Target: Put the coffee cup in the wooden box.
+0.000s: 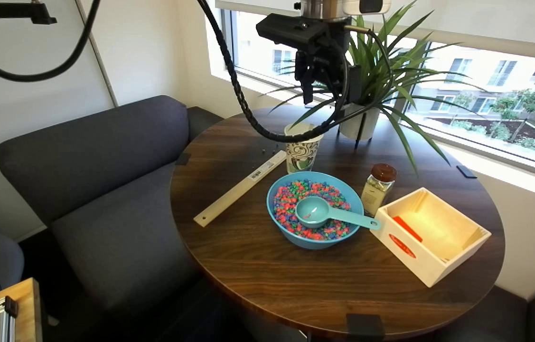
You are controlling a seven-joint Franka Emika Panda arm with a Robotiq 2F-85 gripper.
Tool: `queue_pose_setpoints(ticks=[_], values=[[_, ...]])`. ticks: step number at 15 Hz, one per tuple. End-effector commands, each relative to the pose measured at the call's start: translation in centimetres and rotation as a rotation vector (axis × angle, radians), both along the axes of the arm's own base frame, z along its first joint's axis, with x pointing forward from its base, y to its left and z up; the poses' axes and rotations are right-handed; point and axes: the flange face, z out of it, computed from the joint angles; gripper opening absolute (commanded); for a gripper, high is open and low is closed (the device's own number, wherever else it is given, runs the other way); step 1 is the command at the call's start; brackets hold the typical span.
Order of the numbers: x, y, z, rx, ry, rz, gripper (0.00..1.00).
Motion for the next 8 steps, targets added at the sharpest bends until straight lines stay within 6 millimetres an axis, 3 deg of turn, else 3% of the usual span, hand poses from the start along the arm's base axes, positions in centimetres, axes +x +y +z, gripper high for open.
queue_pose_setpoints(ticks=[1,8], values=[[0.1,0.0,0.0,-0.001,0.0,-0.001,1.0],[0.0,-1.5,-1.8,0.065,0.008,-0.02,1.0]])
